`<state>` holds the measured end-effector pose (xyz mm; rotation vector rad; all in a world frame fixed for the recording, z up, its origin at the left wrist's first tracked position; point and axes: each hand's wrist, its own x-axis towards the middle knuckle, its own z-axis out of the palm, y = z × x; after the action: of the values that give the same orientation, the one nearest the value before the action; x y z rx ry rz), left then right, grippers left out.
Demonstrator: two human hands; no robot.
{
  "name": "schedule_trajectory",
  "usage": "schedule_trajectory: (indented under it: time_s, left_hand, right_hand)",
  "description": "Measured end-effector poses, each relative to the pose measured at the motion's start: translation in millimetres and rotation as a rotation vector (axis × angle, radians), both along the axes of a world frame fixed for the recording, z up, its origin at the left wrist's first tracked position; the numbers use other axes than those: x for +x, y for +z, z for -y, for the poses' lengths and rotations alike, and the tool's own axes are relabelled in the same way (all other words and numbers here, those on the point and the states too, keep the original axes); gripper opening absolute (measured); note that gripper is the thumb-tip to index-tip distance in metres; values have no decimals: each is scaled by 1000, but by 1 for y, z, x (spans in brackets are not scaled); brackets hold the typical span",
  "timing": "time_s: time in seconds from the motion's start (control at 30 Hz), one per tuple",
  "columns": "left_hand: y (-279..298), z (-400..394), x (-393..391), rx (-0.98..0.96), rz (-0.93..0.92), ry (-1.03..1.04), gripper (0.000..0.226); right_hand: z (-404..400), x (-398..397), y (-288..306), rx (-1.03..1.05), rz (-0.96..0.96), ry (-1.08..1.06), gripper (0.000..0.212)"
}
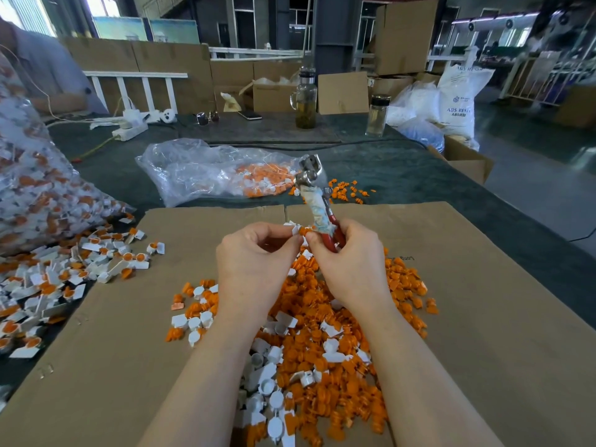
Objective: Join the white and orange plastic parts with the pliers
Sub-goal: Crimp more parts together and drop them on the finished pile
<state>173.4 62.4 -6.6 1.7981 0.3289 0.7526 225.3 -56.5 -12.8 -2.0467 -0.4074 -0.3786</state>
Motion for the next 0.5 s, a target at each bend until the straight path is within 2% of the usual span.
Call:
schedule_trajectory:
  time_s: [0.27,0.5]
  left_hand:
    - [0,-2,-1,18,-3,-24,18]
    - [2,-3,-2,17,-15,-40,17]
  right_hand:
    - [2,-1,2,17,-4,24,11]
    - [2,-1,3,15,0,39,20]
